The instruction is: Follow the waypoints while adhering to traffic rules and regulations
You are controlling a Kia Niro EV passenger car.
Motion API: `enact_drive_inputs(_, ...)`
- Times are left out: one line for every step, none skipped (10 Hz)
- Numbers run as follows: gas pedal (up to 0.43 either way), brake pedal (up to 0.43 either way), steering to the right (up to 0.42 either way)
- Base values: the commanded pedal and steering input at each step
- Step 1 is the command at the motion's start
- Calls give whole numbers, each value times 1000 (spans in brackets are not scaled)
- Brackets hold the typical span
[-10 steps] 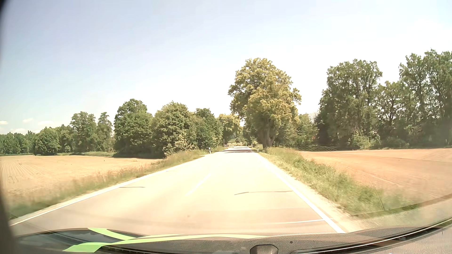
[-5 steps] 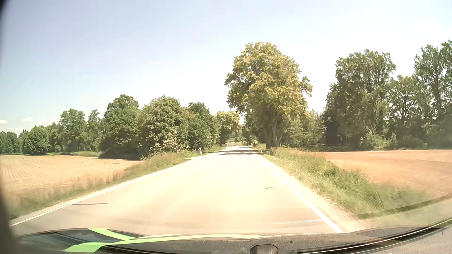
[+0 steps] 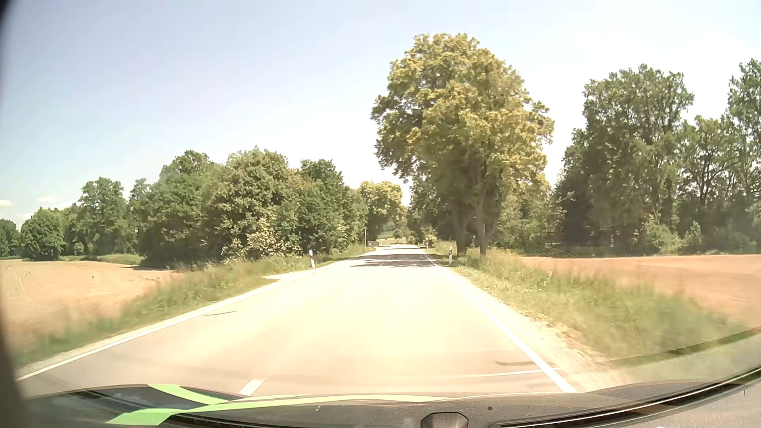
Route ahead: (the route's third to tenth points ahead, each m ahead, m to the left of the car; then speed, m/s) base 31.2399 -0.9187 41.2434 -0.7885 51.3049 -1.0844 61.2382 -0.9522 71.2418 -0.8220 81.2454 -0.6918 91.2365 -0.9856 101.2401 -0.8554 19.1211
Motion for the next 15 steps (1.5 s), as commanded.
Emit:
enact_drive_inputs(189, 0, -1)
enact_drive_inputs(197, 0, -1)
enact_drive_inputs(209, 0, -1)
enact_drive_inputs(220, 0, -1)
enact_drive_inputs(248, 0, -1)
enact_drive_inputs(260, 0, -1)
enact_drive_inputs(268, 0, -1)
enact_drive_inputs(280, 0, -1)
enact_drive_inputs(280, 0, -1)
enact_drive_inputs(280, 0, -2)
enact_drive_inputs(260, 0, -2)
enact_drive_inputs(228, 0, -2)
enact_drive_inputs(228, 0, -2)
enact_drive_inputs(228, 0, -3)
enact_drive_inputs(240, 0, -3)
